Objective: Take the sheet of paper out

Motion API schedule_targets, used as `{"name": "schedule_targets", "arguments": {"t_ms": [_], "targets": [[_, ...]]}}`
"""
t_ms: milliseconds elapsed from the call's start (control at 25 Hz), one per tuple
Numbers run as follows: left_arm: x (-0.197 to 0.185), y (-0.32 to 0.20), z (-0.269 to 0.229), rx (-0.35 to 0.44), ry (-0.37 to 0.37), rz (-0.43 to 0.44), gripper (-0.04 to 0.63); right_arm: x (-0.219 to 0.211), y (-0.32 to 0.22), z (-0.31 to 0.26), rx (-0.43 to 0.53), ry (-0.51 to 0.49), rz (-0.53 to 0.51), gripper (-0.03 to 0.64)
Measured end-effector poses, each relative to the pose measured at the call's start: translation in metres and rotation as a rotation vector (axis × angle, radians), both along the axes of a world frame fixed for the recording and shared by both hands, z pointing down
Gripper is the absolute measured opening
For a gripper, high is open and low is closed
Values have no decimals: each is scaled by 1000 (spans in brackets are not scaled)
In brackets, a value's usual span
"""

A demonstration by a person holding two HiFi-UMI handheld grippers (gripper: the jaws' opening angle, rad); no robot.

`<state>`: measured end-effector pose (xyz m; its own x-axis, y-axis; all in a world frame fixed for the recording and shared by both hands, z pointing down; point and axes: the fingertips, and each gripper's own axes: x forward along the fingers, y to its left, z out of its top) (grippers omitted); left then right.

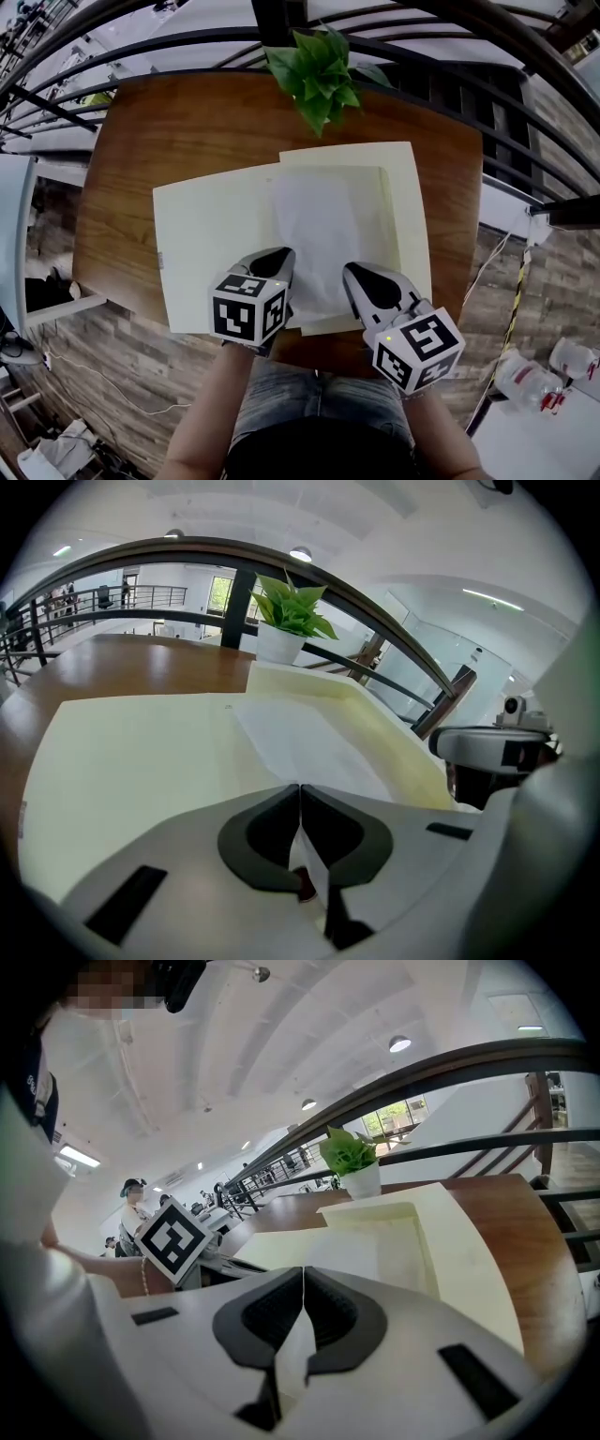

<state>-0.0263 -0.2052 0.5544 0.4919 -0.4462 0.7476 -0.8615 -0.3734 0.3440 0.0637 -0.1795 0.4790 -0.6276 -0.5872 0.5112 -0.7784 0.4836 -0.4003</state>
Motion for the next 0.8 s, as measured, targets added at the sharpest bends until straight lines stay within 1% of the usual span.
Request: {"name": "schedule_targets", "arguments": {"t_ms": [160,280,440,800], "targets": [[-14,7,-2,-9,32,-22,21,-7,3,-3,5,3,6,28],[-29,11,-3,-6,25,-29,21,-16,6,-4,12,4,7,28],[-48,11,-6,8,23,-50,21,-25,4,-6,41,34,2,28],[-86,19,-16,25,34,-91,23,-47,15,-13,47,24,31,28]]}}
